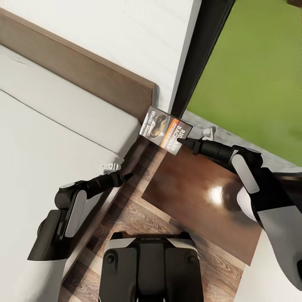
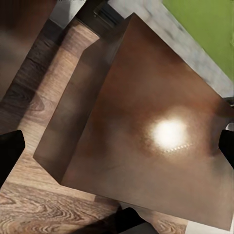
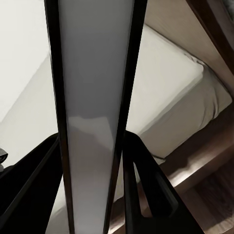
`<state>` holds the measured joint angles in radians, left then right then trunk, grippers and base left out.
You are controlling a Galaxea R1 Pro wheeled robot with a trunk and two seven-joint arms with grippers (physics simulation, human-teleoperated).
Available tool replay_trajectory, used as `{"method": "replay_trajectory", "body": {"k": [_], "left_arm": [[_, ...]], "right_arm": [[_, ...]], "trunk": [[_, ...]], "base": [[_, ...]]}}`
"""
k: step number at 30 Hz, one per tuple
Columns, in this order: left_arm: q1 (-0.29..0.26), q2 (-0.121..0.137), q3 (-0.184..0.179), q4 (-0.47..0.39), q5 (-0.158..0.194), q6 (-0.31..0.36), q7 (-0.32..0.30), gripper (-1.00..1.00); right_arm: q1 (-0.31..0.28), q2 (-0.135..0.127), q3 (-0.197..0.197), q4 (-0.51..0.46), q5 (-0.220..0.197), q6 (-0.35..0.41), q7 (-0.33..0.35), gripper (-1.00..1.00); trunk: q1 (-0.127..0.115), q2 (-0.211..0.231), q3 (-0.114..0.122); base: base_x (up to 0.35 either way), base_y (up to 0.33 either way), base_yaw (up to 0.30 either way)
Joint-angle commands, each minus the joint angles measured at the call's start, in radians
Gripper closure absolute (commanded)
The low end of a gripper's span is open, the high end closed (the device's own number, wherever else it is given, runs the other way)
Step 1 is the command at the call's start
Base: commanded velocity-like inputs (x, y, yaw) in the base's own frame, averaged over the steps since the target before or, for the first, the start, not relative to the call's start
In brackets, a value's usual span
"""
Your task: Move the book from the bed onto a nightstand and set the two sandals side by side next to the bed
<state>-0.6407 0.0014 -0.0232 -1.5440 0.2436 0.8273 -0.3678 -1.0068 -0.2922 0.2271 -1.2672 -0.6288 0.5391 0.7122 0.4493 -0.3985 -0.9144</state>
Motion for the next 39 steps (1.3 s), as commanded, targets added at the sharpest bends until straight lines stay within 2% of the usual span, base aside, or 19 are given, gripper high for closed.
{"method": "replay_trajectory", "body": {"k": [1, 39], "left_arm": [[0.0, 0.0, 0.0, -0.001, 0.0, 0.005, -0.002, -1.0], [0.0, 0.0, 0.0, -0.001, 0.002, 0.005, -0.003, -1.0]], "right_arm": [[0.0, -0.001, 0.001, 0.0, -0.009, 0.007, -0.002, 1.0], [-0.001, -0.001, 0.002, 0.002, -0.009, 0.008, -0.004, 1.0]], "trunk": [[0.005, -0.009, -0.003], [0.15, -0.275, -0.06]], "base": [[0.0, 0.0, 0.0], [0.0, 0.0, 0.0]]}}
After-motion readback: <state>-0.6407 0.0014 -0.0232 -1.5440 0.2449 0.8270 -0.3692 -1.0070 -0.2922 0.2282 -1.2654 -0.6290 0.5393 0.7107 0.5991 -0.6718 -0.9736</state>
